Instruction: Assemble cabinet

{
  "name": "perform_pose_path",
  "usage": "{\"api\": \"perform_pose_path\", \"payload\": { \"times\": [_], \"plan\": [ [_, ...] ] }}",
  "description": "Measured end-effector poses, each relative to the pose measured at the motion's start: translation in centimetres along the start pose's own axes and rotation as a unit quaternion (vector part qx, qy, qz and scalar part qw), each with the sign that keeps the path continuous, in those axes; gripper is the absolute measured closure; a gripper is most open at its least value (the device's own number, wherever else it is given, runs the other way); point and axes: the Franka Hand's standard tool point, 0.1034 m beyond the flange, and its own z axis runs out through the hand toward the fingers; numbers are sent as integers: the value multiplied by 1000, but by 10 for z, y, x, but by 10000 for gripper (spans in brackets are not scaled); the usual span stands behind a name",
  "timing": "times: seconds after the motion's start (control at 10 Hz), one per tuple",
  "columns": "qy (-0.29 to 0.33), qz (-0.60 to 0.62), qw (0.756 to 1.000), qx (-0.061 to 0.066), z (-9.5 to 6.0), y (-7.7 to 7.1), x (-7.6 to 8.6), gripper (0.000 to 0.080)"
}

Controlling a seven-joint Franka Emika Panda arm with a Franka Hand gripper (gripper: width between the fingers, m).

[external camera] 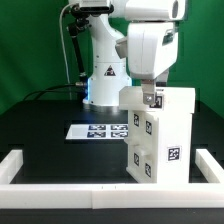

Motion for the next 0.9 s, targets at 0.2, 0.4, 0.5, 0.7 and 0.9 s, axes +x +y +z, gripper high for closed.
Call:
{"api": "perform_pose_path", "payload": {
  "times": [0.2, 0.4, 0.5, 0.7, 0.9],
  "plan": [
    [0, 2, 1000, 0, 0, 0, 0, 244],
    [0, 11, 1000, 0, 0, 0, -1, 241],
    [-1, 18, 1000, 4, 0, 1, -4, 241],
    [5, 109, 994, 7, 0, 3, -9, 241],
    [5, 158, 987, 7, 0, 5, -11, 239]
  ]
}}
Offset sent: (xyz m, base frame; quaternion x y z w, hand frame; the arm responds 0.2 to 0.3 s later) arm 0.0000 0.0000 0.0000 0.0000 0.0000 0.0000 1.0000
